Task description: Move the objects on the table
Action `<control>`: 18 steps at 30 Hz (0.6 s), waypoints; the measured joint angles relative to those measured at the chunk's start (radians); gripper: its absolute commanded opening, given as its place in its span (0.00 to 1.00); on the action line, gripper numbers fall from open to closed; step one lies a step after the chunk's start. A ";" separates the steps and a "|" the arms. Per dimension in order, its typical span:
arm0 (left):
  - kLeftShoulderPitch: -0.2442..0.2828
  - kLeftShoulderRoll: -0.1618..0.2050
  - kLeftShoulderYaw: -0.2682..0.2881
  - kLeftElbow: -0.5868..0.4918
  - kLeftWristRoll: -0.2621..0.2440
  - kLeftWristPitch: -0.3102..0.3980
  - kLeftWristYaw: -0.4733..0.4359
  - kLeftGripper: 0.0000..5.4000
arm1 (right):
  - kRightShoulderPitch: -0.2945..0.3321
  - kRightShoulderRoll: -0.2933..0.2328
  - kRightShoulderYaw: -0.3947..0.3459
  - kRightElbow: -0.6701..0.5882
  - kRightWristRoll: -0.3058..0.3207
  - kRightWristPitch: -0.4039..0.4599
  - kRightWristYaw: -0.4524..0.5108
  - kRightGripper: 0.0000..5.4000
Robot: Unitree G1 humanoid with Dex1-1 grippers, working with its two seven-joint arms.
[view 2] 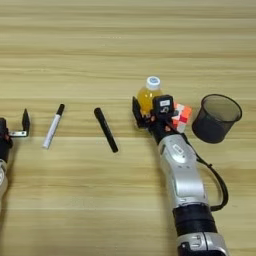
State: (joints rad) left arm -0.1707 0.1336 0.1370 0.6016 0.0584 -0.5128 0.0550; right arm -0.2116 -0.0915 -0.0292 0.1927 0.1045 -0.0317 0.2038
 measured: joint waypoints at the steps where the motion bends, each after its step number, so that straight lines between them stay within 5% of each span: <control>1: 0.000 0.000 0.000 0.000 0.000 0.000 0.000 1.00 | 0.000 0.003 0.002 0.000 -0.001 0.000 -0.001 0.65; 9: 0.000 0.000 -0.002 0.005 0.001 0.000 0.000 1.00 | -0.001 0.034 0.044 -0.104 -0.009 0.021 -0.019 0.65; 18: 0.000 0.000 -0.007 0.018 0.005 0.000 0.002 1.00 | 0.013 0.100 0.194 -0.296 -0.021 0.100 -0.002 0.65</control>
State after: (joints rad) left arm -0.1708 0.1335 0.1300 0.6198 0.0631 -0.5132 0.0566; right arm -0.1987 0.0080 0.1646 -0.1028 0.0838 0.0679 0.2015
